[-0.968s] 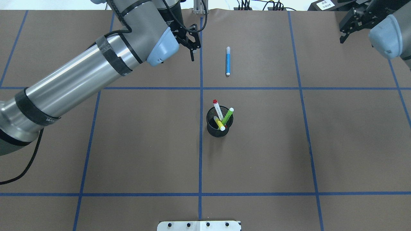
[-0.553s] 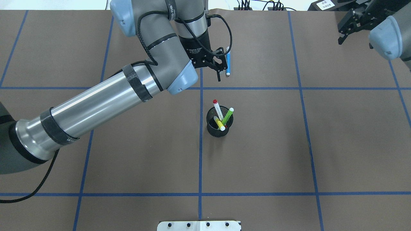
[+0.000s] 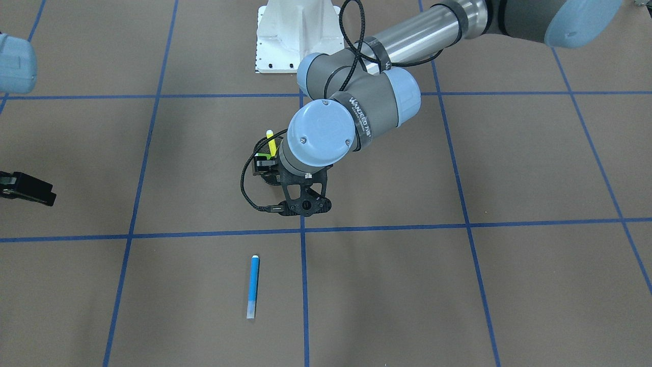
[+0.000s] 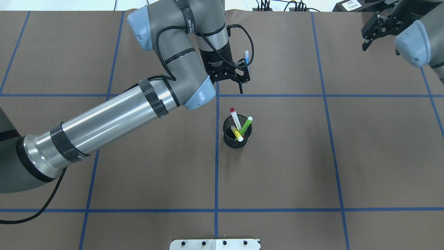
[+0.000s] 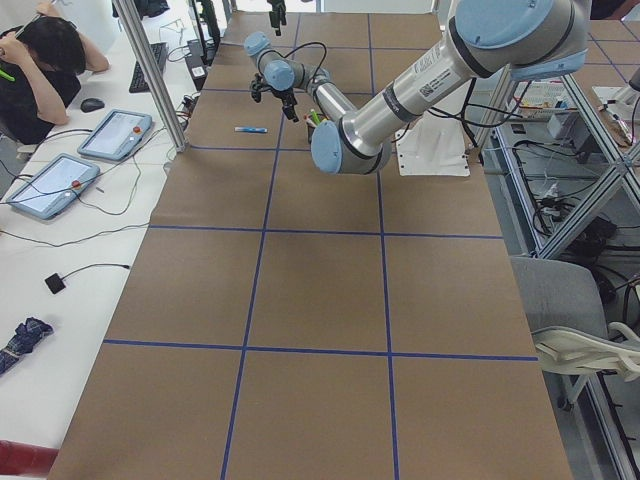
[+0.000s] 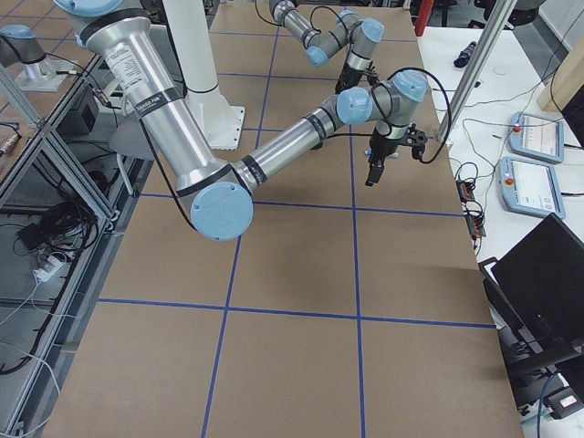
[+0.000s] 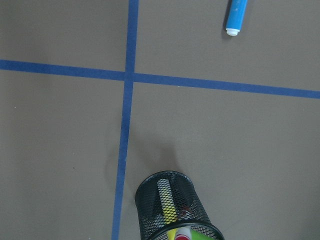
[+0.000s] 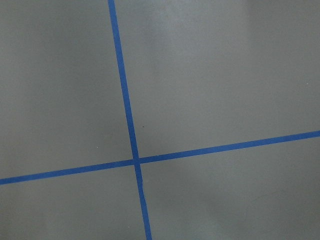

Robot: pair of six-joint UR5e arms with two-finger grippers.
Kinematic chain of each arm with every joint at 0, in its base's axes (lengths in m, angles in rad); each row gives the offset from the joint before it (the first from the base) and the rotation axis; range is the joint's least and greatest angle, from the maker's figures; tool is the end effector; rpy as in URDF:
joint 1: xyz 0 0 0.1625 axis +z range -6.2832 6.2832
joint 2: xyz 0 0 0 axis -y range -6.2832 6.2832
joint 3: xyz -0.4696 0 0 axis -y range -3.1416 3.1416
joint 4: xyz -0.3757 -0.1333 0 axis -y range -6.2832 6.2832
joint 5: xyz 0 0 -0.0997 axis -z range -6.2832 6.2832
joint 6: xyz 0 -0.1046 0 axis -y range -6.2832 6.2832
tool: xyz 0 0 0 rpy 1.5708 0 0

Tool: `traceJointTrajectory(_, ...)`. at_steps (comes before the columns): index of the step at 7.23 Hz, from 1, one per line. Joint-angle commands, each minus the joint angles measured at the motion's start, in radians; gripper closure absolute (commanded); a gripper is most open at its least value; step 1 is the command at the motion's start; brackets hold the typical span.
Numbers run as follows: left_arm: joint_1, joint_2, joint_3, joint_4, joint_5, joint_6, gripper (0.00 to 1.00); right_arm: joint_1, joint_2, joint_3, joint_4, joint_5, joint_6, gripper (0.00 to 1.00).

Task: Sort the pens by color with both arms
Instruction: 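Move the left gripper over the pen cup, then lower the left gripper and grasp the red-capped white marker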

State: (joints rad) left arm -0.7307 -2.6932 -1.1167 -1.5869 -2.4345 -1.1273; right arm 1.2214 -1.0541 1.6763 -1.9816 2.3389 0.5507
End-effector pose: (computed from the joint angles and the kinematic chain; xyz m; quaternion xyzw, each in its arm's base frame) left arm 0.5884 -0.5995 0.1229 -0.1594 0.4721 0.0166 0.8668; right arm -0.1657 -0.6320 0.4045 -0.0740 -0.3780 0.0533 0.9213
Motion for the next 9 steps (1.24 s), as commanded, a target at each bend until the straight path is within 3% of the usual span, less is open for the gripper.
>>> traceJointTrajectory(1, 0.013, 0.000, 0.002, -0.005, 0.000, 0.004, 0.27, 0.000, 0.002, -0.001, 0.001, 0.000, 0.000, 0.01)
traceJointTrajectory(4, 0.027, 0.006, 0.015, -0.065, 0.008, 0.007, 0.43, 0.000, 0.002, -0.004, 0.001, -0.001, -0.001, 0.00)
traceJointTrajectory(9, 0.033, 0.010, 0.029, -0.090, 0.011, 0.011, 0.58, -0.002, 0.003, -0.009, 0.001, -0.001, -0.002, 0.00)
